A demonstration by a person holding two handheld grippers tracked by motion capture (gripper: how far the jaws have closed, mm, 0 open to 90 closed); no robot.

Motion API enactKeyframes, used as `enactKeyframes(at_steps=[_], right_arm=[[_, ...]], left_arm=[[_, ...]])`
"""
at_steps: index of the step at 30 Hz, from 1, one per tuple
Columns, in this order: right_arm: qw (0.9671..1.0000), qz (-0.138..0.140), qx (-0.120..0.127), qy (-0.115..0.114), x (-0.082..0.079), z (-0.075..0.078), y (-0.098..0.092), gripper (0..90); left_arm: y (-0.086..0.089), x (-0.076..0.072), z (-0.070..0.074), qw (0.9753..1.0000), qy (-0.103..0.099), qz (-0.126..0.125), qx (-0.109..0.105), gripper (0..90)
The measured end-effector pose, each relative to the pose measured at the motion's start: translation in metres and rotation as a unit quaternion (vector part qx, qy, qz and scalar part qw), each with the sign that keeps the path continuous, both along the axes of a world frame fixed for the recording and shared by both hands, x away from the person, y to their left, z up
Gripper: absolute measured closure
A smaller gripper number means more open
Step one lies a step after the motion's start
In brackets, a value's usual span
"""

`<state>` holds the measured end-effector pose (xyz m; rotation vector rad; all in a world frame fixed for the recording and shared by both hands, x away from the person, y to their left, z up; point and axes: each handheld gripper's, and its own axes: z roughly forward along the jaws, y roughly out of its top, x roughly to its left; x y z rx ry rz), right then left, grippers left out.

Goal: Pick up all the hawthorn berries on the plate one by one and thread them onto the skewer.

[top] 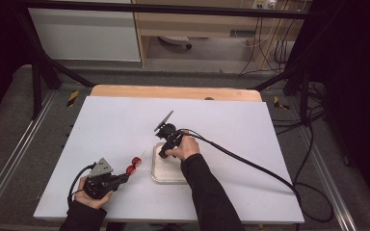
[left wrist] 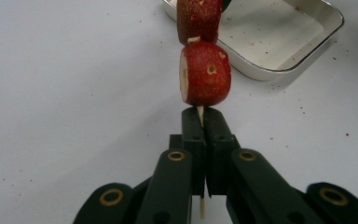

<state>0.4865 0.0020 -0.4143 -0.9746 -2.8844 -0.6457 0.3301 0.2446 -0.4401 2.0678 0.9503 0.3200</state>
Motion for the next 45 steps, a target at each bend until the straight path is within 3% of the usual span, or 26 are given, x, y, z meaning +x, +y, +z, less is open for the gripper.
enactKeyframes(at_steps=[5,21,27,33,38,42,45], right_arm=[[0.9999,-0.007,0.012,-0.001,-0.001,0.005,-0.001,63.0],[0.9998,-0.019,-0.002,0.005,-0.016,0.027,-0.013,63.2],[0.9997,-0.025,0.007,0.002,-0.025,0.031,-0.021,63.3],[0.9982,-0.038,0.047,-0.004,-0.035,0.028,-0.041,63.3],[0.9945,-0.054,0.089,-0.012,-0.047,0.022,-0.060,63.3],[0.9889,-0.074,0.127,-0.023,-0.055,0.019,-0.076,63.2],[0.9818,-0.092,0.162,-0.034,-0.061,0.018,-0.089,63.3]], left_arm=[[0.000,0.000,0.000,1.0000,0.000,0.000,0.000,88.3],[-0.002,-0.001,0.001,1.0000,-0.004,-0.001,0.001,88.3],[-0.005,-0.002,0.002,1.0000,-0.007,-0.001,0.000,88.2],[-0.008,-0.003,0.003,1.0000,-0.009,0.000,0.001,88.3],[-0.012,-0.003,0.004,0.9999,-0.010,0.000,0.002,88.3],[-0.019,-0.003,0.005,0.9999,-0.012,0.000,0.001,88.3],[-0.025,-0.004,0.006,0.9999,-0.016,0.000,0.000,88.2]])
